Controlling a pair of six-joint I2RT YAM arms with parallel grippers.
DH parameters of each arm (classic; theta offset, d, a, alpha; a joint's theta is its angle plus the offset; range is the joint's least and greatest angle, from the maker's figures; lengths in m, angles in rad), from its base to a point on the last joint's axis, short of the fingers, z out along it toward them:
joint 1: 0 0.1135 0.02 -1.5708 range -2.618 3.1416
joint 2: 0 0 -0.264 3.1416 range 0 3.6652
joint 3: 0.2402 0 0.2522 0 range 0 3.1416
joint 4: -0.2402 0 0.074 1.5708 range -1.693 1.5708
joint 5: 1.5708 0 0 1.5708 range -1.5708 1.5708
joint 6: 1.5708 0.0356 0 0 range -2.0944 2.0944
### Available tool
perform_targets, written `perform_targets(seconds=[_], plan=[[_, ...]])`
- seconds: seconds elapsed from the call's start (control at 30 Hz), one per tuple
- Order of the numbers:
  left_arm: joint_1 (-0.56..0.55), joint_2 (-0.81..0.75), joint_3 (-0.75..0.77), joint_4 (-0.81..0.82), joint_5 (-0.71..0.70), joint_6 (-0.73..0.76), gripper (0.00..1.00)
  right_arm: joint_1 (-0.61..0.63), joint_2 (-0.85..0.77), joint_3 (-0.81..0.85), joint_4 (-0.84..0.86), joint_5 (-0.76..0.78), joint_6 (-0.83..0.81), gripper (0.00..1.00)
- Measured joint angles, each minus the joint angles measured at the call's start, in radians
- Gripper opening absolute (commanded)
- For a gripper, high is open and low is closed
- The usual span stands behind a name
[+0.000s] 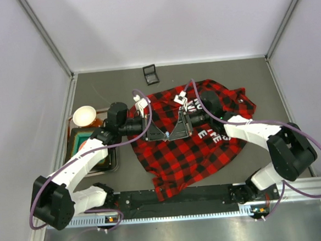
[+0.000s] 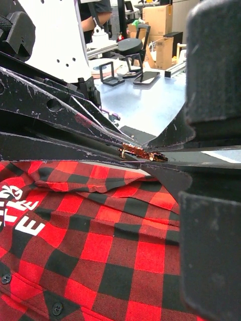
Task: Remove the brooch from the garment
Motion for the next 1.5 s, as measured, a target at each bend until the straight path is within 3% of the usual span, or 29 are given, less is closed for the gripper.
perform_targets(seconds=[0.07,0.2,0.3,0.5,0.6,0.77,0.97,1.23,1.5], plan=[[0.000,0.001,0.000,0.000,0.000,0.002,0.00,0.000,0.003,0.000,0.005,-0.001,0.007,0.04],[0.000,0.001,0.001,-0.013,-0.022,0.003,0.00,0.001,0.003,0.000,-0.009,0.024,-0.001,0.34],[0.000,0.001,0.014,-0.061,-0.058,-0.005,0.00,0.005,-0.010,0.000,-0.085,0.113,-0.042,0.49],[0.000,-0.043,0.043,-0.203,-0.211,-0.109,0.00,0.013,-0.161,-0.043,-0.266,0.342,-0.176,0.59],[0.000,-0.075,0.071,-0.280,-0.315,-0.182,0.00,0.086,-0.240,-0.055,-0.316,0.498,-0.257,0.63],[0.000,-0.091,0.138,-0.394,-0.444,-0.273,0.00,0.328,-0.288,-0.051,-0.319,0.813,-0.401,0.65],[0.003,-0.113,0.173,-0.489,-0.515,-0.390,0.00,0.412,-0.288,-0.053,-0.235,1.029,-0.577,0.65],[0.006,-0.098,0.206,-0.625,-0.544,-0.539,0.00,0.462,-0.226,-0.065,0.022,1.063,-0.826,0.63],[0.006,-0.075,0.220,-0.728,-0.581,-0.643,0.00,0.465,-0.153,-0.064,0.080,1.013,-0.912,0.56]])
